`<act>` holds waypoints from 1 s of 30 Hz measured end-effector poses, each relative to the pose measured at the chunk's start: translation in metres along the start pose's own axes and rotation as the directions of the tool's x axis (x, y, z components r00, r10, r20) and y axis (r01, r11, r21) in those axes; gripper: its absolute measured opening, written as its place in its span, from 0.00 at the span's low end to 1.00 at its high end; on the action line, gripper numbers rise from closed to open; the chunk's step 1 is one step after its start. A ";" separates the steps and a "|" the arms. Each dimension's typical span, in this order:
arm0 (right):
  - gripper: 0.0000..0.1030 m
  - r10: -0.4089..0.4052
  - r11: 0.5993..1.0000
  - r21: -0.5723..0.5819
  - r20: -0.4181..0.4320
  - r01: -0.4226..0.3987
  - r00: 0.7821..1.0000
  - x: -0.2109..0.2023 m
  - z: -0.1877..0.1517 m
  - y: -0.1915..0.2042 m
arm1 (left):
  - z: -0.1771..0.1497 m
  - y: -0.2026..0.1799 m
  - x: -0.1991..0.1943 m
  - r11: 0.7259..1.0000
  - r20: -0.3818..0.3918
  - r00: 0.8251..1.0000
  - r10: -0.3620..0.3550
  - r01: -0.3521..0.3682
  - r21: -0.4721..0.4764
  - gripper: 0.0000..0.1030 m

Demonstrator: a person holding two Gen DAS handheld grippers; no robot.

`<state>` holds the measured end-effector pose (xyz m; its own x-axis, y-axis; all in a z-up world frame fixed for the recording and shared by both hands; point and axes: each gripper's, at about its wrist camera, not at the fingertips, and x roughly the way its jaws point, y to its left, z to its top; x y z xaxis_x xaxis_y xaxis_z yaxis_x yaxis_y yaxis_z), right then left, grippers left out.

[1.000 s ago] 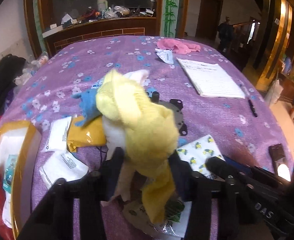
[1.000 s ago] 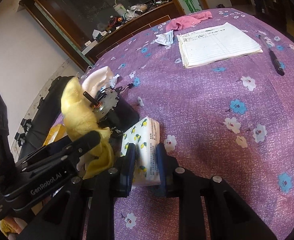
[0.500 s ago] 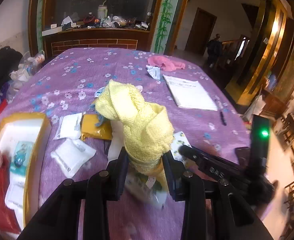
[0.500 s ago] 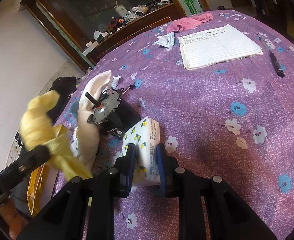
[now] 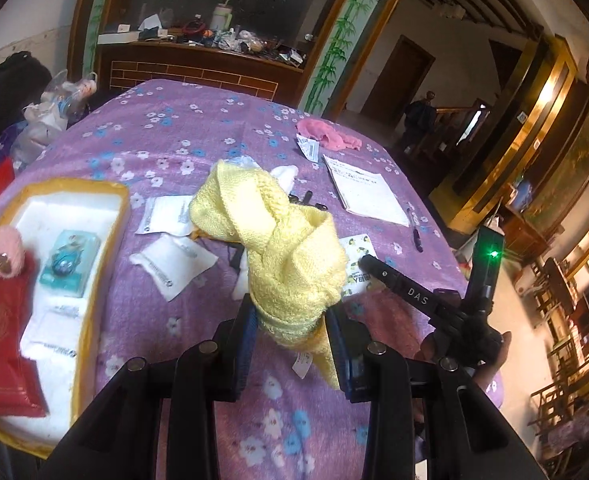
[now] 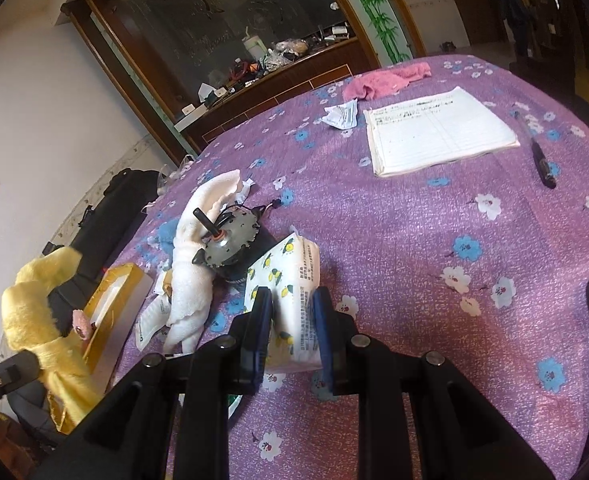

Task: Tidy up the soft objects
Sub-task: 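Lift the yellow towel and tissue pack and carry both over the foam tray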

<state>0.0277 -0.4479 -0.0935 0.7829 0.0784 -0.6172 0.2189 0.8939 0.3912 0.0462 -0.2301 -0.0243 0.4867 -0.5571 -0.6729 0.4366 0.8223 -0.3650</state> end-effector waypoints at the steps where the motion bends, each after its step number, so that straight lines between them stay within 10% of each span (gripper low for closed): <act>1: 0.20 -0.013 1.000 -0.011 0.004 0.013 1.000 -0.001 -0.001 0.002 | -0.002 0.004 -0.006 1.000 0.006 1.000 -0.004 0.004 -0.008 0.35; 8: 0.20 -0.001 1.000 0.005 0.054 0.001 0.999 -0.024 -0.011 0.020 | -0.002 0.038 -0.040 0.998 0.048 0.999 -0.006 0.008 -0.060 0.35; 16: 0.20 0.250 0.968 -0.031 0.018 -0.250 0.968 -0.036 -0.018 0.111 | 0.004 0.099 -0.080 0.988 0.084 0.994 0.068 -0.055 -0.142 0.35; 22: 0.20 0.348 0.929 -0.100 -0.088 -0.356 0.933 0.007 -0.020 0.189 | 0.020 0.146 -0.081 0.971 0.058 0.980 0.193 -0.182 -0.155 0.35; 30: 0.20 0.275 0.934 -0.171 -0.213 -0.313 0.937 0.092 -0.021 0.260 | 0.030 0.204 -0.032 0.963 -0.050 0.970 0.240 -0.244 -0.118 0.35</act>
<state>0.1446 -0.1986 -0.0632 0.6702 0.4137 -0.6162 -0.1403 0.8859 0.4422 0.1418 -0.0479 -0.0579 0.5385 -0.3374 -0.7721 0.2120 0.9411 -0.2633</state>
